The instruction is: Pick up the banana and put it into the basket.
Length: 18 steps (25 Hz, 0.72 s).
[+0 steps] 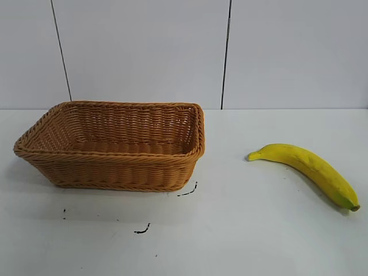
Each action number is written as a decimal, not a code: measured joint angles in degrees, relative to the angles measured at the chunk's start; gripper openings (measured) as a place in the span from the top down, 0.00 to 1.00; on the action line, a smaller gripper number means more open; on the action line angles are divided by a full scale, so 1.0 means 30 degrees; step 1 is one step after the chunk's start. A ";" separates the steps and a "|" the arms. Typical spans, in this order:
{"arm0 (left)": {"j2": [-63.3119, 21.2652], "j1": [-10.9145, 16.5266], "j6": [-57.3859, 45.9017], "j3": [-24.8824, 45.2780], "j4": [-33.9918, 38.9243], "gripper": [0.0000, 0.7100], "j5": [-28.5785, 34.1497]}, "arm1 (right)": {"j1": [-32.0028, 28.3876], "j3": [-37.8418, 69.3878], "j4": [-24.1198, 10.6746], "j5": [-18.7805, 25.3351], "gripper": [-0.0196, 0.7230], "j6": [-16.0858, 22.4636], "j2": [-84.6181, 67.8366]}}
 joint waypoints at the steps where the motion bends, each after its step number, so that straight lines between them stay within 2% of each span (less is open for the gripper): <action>1: 0.0000 0.0000 0.0000 0.0000 0.0000 0.02 0.0000 | 0.0000 0.0000 0.0000 0.0000 0.06 0.0000 0.0000; 14: 0.0000 0.0000 0.0000 0.0000 0.0000 0.02 0.0000 | 0.0000 0.0000 0.0000 -0.0006 0.06 0.0000 0.0000; 18: 0.0000 0.0000 0.0000 0.0000 0.0000 0.02 0.0000 | 0.0000 -0.1699 0.0881 0.0777 0.06 0.0079 0.3381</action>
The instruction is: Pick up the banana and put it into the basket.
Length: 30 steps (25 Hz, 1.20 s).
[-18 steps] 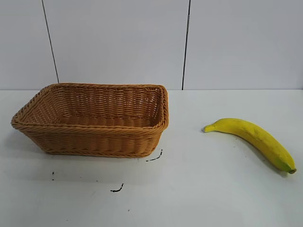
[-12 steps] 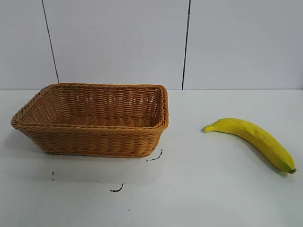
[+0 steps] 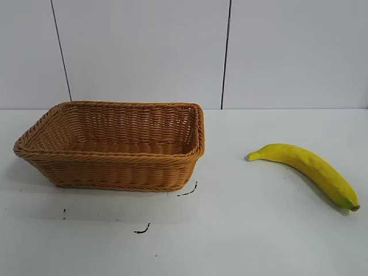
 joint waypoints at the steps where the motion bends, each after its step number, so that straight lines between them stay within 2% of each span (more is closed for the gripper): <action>1: 0.0000 0.0000 0.0000 0.0000 0.0000 0.02 0.0000 | 0.0000 -0.0502 0.0020 0.0085 0.06 0.0000 0.0927; 6: 0.0000 0.0000 0.0000 0.0000 0.0000 0.02 0.0000 | 0.0000 -0.3930 0.0077 0.0108 0.06 0.0000 0.6868; 13: 0.0000 0.0000 0.0000 0.0000 0.0000 0.02 0.0000 | 0.0000 -0.8181 -0.0881 0.0229 0.06 -0.0113 1.5610; 21: 0.0000 0.0000 0.0000 0.0000 0.0000 0.02 0.0000 | 0.0000 -1.2682 -0.0986 0.0271 0.06 -0.1266 2.4382; 30: 0.0000 0.0000 0.0000 0.0000 0.0000 0.02 0.0000 | 0.0120 -1.6299 -0.0881 0.0271 0.06 -0.3333 3.0201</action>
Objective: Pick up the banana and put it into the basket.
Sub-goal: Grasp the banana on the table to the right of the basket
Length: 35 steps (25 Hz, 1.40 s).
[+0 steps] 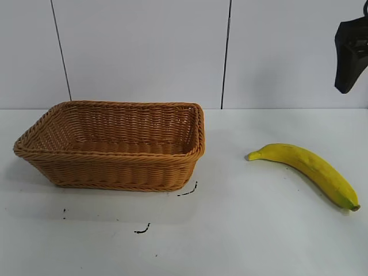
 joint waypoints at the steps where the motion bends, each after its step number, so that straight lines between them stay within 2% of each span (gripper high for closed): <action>1: 0.0000 0.0000 0.0000 0.0000 0.0000 0.02 0.0000 | 0.0184 -0.0269 0.0000 -0.0012 0.06 -0.0458 0.0407; 4: 0.0000 0.0000 0.0000 0.0000 0.0000 0.02 0.0000 | 0.1014 -0.0445 -0.0270 -0.0275 0.06 -0.1766 0.1177; 8: 0.0000 0.0000 0.0000 0.0000 0.0000 0.02 0.0000 | 0.1522 -0.0461 -0.0514 -0.0429 0.06 -0.2198 0.1795; 17: 0.0000 0.0000 0.0000 0.0000 0.0000 0.02 0.0000 | 0.1498 -0.0461 -0.0756 -0.1914 0.06 -0.2181 0.3361; 26: 0.0000 0.0000 0.0000 0.0000 0.0000 0.02 0.0000 | 0.1498 -0.0461 -0.0756 -0.4423 0.06 -0.1547 0.6991; 35: 0.0000 0.0000 0.0000 0.0000 0.0000 0.02 0.0000 | 0.1440 -0.0461 -0.0257 -0.5023 0.09 -0.1122 0.8531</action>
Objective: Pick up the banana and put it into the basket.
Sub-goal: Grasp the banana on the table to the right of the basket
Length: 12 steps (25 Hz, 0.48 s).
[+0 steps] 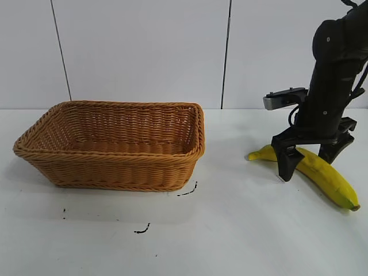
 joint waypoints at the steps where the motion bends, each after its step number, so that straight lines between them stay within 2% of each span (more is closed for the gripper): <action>1: 0.0000 0.0000 0.0000 0.0000 0.0000 0.02 0.0000 | 0.0000 0.0000 0.0000 -0.0021 0.09 0.0000 0.0023; 3: 0.0000 0.0000 0.0000 0.0000 0.0000 0.02 0.0000 | 0.0000 0.0000 0.0000 -0.0128 0.10 0.0000 0.0023; 6: 0.0000 0.0000 0.0000 0.0000 0.0000 0.02 0.0000 | 0.0000 0.0000 0.0000 -0.0194 0.16 0.0000 0.0023; 9: 0.0000 0.0000 0.0000 0.0000 0.0000 0.02 0.0000 | 0.0000 0.0000 0.0000 -0.0175 0.29 0.0022 0.0023; 12: 0.0000 0.0000 0.0000 0.0000 0.0000 0.02 0.0000 | 0.0000 0.0000 -0.0283 -0.0175 0.47 0.0238 0.0023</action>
